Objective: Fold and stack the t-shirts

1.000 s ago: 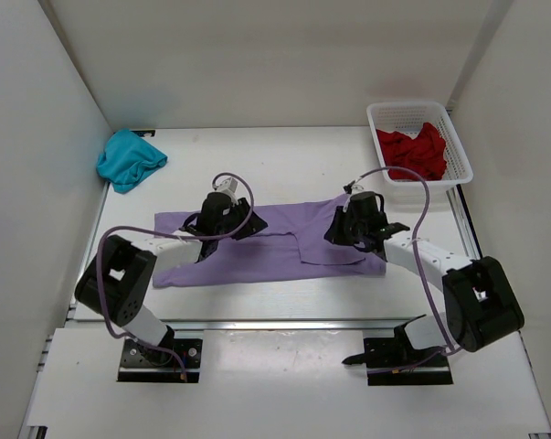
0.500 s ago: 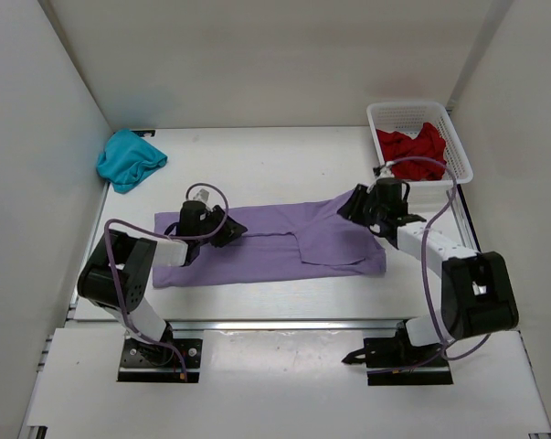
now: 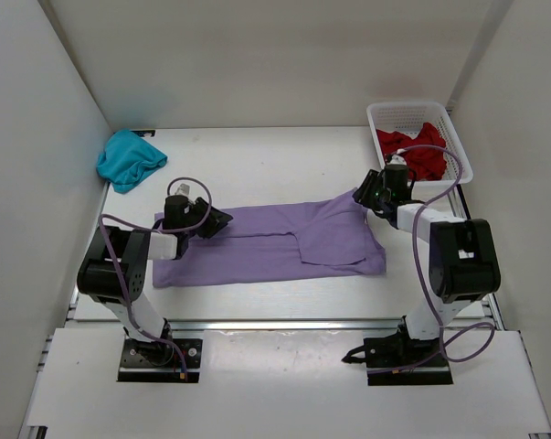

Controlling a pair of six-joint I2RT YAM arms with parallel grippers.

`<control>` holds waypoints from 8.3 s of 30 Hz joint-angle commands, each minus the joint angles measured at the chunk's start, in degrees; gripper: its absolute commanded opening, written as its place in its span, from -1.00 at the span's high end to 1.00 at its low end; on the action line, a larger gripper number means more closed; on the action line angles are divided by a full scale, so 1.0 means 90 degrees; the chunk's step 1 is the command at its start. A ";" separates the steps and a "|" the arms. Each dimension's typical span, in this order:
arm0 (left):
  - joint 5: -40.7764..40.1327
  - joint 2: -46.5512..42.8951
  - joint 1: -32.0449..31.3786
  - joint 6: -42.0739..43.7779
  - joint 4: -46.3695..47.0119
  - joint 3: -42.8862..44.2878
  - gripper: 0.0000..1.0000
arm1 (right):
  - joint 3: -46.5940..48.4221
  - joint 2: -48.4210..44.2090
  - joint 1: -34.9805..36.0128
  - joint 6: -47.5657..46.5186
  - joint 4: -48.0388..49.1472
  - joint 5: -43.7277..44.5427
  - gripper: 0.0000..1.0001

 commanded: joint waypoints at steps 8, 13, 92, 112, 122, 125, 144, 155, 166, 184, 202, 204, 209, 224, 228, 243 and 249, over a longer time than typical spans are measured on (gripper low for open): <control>0.0227 0.0097 0.0330 -0.0092 0.0328 -0.0104 0.14 | 0.0455 0.0611 -0.0260 -0.0162 0.0136 -0.0112 0.47; 0.0150 0.0145 0.0359 -0.0140 0.0308 -0.0113 0.14 | 0.0485 0.0709 -0.0241 -0.0133 0.0185 -0.0104 0.74; -0.0134 -0.4444 -0.0266 0.1276 -0.2426 -0.1246 0.09 | 0.3971 0.1398 0.3685 -0.0488 -0.2595 0.0064 0.56; -0.0183 -0.4493 -0.0461 0.1266 -0.2387 -0.1090 0.07 | 0.1219 0.2262 0.4340 0.2260 0.0703 -0.0503 0.76; -0.0475 -0.3849 -0.1357 0.1431 -0.2319 -0.0875 0.07 | -0.1473 -0.0194 0.2449 0.1743 0.0703 -0.1322 1.00; -0.0710 -0.3478 -0.2001 0.1568 -0.2406 -0.0680 0.07 | -0.2141 -0.0881 0.1423 0.1362 0.0304 -0.2131 0.74; -0.1149 -0.4395 -0.2707 0.2350 -0.5316 -0.1402 -0.17 | -0.3908 -0.5471 0.2924 0.2044 -0.3242 -0.0493 0.21; -0.0466 -0.3635 -0.3292 0.2155 -0.4536 -0.1529 -0.34 | -0.4358 -0.5941 0.3314 0.2669 -0.3126 -0.0874 0.41; 0.0090 -0.3322 -0.3440 0.2194 -0.4331 -0.1578 0.65 | -0.4339 -0.5911 0.3421 0.2747 -0.2988 -0.1061 1.00; 0.0150 -0.4857 -0.2963 0.1988 -0.5766 -0.0712 1.00 | -0.3022 -0.6059 0.3759 0.2293 -0.3965 -0.0991 0.99; -0.0407 -0.0169 -0.1751 0.2301 -0.4243 0.3216 1.00 | -0.0697 -0.2602 0.0473 -0.0093 -0.2852 -0.1157 1.00; -0.0474 0.0173 -0.1769 0.2378 -0.4203 0.3557 1.00 | -0.0463 -0.2077 0.0308 -0.0045 -0.2579 -0.1138 0.98; -0.0436 0.1013 -0.1643 0.2223 -0.4106 0.4144 1.00 | -0.0033 -0.1226 0.0063 -0.0045 -0.1974 -0.1352 1.00; -0.0554 0.1698 -0.1378 0.1559 -0.3159 0.4252 0.76 | 0.1305 0.0748 -0.0309 0.0101 -0.1348 -0.1997 1.00; -0.0310 0.1591 -0.1330 0.1481 -0.2828 0.4398 0.43 | 0.1501 0.0904 -0.0289 0.0208 -0.1338 -0.1871 0.87; -0.0612 0.0614 -0.2559 0.1129 -0.1763 0.2564 0.37 | 0.0798 -0.0267 0.0568 0.0141 -0.1114 -0.1127 0.99; -0.0514 0.0722 -0.2317 0.0963 -0.1352 0.1490 0.45 | 0.1110 0.0503 0.1527 -0.0231 -0.1065 -0.1645 1.00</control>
